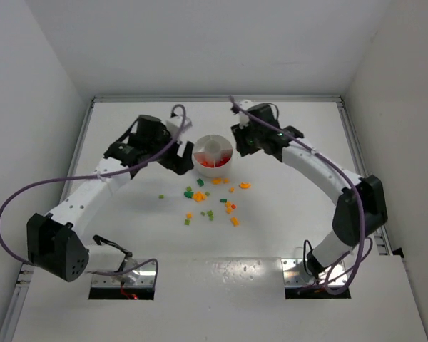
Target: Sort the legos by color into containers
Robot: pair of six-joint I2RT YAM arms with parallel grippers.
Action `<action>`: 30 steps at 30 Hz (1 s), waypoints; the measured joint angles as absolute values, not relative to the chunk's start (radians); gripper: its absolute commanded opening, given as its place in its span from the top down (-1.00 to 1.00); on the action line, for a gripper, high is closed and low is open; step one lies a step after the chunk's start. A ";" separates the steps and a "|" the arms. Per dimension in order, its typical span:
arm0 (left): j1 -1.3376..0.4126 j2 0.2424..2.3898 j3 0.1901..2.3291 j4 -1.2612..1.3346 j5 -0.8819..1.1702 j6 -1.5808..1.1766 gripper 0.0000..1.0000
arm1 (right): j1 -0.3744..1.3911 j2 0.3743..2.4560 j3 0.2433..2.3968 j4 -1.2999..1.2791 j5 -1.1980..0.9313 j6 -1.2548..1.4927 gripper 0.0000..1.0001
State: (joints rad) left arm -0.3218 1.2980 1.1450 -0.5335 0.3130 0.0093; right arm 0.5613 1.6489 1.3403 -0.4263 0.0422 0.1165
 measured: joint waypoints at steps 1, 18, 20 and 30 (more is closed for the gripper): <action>-0.377 1.296 1.132 -0.532 0.318 0.014 -0.65 | 0.519 1.624 1.310 -0.422 0.044 0.123 0.09; -0.935 1.784 1.314 -0.528 0.146 -0.039 -0.28 | 0.163 1.496 1.026 -0.503 -0.031 0.127 0.01; -0.944 1.832 1.350 -0.532 0.117 -0.047 -0.28 | 0.148 1.496 1.026 -0.508 -0.047 0.126 0.01; -0.958 1.967 1.448 -0.553 0.057 -0.065 -0.13 | 0.100 1.500 1.027 -0.511 -0.116 0.126 0.01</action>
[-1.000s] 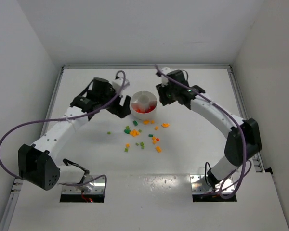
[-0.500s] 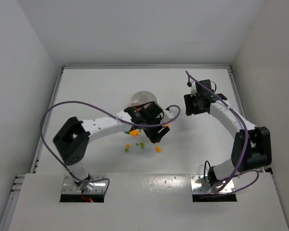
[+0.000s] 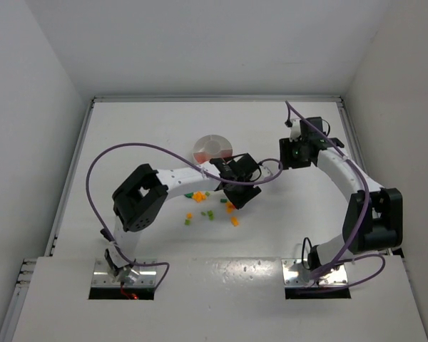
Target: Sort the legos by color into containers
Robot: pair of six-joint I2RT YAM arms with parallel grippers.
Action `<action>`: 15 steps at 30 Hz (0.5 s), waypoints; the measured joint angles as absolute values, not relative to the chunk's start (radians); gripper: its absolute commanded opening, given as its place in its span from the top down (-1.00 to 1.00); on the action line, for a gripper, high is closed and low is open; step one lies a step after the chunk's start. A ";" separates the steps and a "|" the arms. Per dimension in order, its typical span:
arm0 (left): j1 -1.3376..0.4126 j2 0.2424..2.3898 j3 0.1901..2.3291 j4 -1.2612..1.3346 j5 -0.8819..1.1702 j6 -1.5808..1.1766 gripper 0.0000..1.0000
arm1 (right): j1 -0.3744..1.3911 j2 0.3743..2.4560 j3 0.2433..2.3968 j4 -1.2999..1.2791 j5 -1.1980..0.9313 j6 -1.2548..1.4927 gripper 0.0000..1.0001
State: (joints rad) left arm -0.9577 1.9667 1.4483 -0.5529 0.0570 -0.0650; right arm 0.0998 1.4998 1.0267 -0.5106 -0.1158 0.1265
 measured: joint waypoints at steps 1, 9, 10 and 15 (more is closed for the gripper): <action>-0.958 1.978 1.456 -0.558 0.054 -0.065 -0.10 | 0.095 1.500 1.027 -0.511 -0.120 0.126 0.01; -0.958 2.048 1.485 -0.577 0.059 -0.065 0.02 | 0.067 1.503 1.027 -0.511 -0.150 0.127 0.04; -0.958 2.053 1.485 -0.580 0.060 -0.065 0.05 | 0.064 1.504 1.027 -0.511 -0.152 0.127 0.04; -0.958 2.074 1.485 -0.585 0.060 -0.065 0.08 | 0.052 1.507 1.027 -0.511 -0.171 0.127 0.04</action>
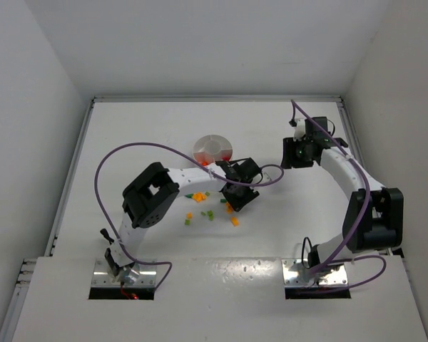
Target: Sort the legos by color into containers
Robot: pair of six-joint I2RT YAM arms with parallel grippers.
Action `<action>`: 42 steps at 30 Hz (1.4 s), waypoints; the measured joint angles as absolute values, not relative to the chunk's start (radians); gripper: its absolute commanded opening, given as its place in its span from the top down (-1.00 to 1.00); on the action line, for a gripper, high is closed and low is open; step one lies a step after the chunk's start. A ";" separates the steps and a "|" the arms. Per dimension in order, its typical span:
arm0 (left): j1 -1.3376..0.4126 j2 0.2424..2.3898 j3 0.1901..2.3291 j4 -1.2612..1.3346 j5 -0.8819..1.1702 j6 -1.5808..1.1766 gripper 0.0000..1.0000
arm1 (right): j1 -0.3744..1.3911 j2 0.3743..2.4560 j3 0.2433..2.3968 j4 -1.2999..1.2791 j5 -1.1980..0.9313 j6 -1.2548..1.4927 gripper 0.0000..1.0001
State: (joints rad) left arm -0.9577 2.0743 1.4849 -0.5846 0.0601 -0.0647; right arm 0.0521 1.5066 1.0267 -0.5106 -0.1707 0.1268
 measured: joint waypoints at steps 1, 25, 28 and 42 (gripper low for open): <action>-0.958 2.074 1.485 -0.585 0.062 -0.065 0.10 | 0.051 1.507 1.027 -0.511 -0.173 0.127 0.04; -0.958 2.057 1.448 -0.550 0.064 -0.065 0.12 | 0.027 1.507 1.027 -0.511 -0.219 0.127 0.04; -0.957 2.052 1.442 -0.545 0.063 -0.065 0.12 | 0.025 1.507 1.027 -0.511 -0.221 0.127 0.04; -0.954 2.043 1.425 -0.537 0.053 -0.061 0.51 | 0.022 1.520 1.027 -0.511 -0.237 0.127 0.06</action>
State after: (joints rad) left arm -0.9539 2.0426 1.4250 -0.5369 0.0532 -0.0612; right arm 0.0216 1.5200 1.0271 -0.5110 -0.2367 0.1268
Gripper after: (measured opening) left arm 0.272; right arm 0.470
